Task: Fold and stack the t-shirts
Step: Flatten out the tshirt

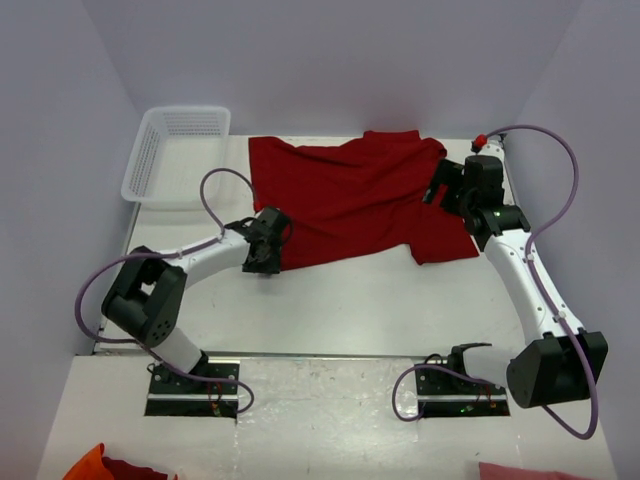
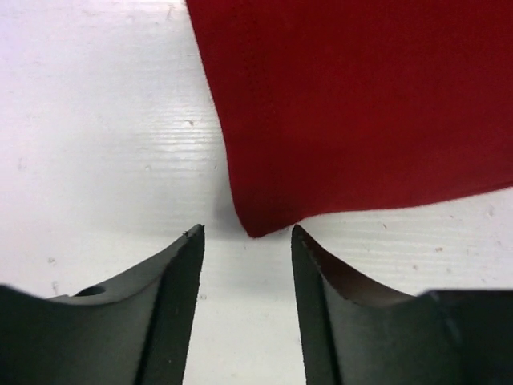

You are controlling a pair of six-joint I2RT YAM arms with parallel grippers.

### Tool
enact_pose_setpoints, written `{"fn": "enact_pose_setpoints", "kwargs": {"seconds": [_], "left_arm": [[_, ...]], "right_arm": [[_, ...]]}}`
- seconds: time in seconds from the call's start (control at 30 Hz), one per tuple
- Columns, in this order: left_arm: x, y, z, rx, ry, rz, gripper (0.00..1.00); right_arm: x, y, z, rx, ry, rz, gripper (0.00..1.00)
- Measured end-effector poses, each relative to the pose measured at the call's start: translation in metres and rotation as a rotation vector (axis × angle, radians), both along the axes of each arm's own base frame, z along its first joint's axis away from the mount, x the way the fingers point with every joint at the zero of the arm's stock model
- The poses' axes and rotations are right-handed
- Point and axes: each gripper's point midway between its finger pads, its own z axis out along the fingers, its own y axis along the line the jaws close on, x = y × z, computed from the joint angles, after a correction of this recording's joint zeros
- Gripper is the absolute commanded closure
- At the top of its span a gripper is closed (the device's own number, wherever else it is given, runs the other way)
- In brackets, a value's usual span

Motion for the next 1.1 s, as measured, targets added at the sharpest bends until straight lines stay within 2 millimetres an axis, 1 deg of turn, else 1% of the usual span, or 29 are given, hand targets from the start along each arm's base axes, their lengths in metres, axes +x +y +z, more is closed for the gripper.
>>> {"fn": "enact_pose_setpoints", "kwargs": {"seconds": [0.03,0.07,0.13,0.17,0.23,0.3,0.37,0.43,0.47,0.53,0.67,0.8,0.9,1.1], "left_arm": [[-0.001,0.0,0.004,-0.004,-0.006,0.004,0.46],[-0.001,0.0,0.01,-0.011,-0.019,0.007,0.4],[-0.001,-0.001,0.024,-0.035,-0.049,0.018,0.37],[-0.001,-0.001,0.031,-0.049,-0.067,0.024,0.33],[0.0,-0.002,0.043,-0.073,-0.097,0.032,0.28],[0.001,-0.004,0.05,-0.095,-0.116,0.039,0.27],[0.0,-0.007,0.051,-0.11,-0.118,0.036,0.27],[0.0,-0.011,0.05,-0.128,-0.11,0.031,0.3],[-0.001,-0.013,0.048,-0.134,-0.105,0.029,0.33],[-0.001,-0.016,0.043,-0.149,-0.096,0.024,0.37],[-0.003,-0.019,0.025,-0.162,-0.056,0.02,0.38],[-0.004,-0.014,0.013,-0.158,-0.025,0.038,0.41],[-0.001,-0.01,0.01,-0.162,-0.026,0.053,0.44],[0.002,0.003,0.003,-0.167,-0.023,0.094,0.47]], "right_arm": [[0.0,0.001,0.0,0.003,0.0,0.004,0.01],[0.0,0.001,0.0,0.004,0.001,0.007,0.01],[0.0,0.002,-0.001,0.007,0.001,0.01,0.01],[0.0,0.002,-0.001,0.008,-0.001,0.011,0.01],[0.001,0.003,-0.001,0.009,0.0,0.013,0.01],[0.002,0.003,-0.002,0.009,-0.001,0.013,0.01],[0.002,0.003,-0.003,0.01,0.0,0.013,0.01],[0.001,0.003,-0.004,0.01,0.002,0.014,0.01],[0.001,0.003,-0.004,0.009,0.003,0.014,0.01],[0.001,0.003,-0.005,0.009,0.004,0.014,0.01],[0.001,0.003,-0.005,0.009,0.004,0.014,0.01],[0.0,0.003,-0.004,0.009,-0.002,0.014,0.01],[0.0,0.003,-0.005,0.01,-0.001,0.014,0.01],[-0.001,0.005,-0.007,0.015,0.005,0.023,0.01]]}}
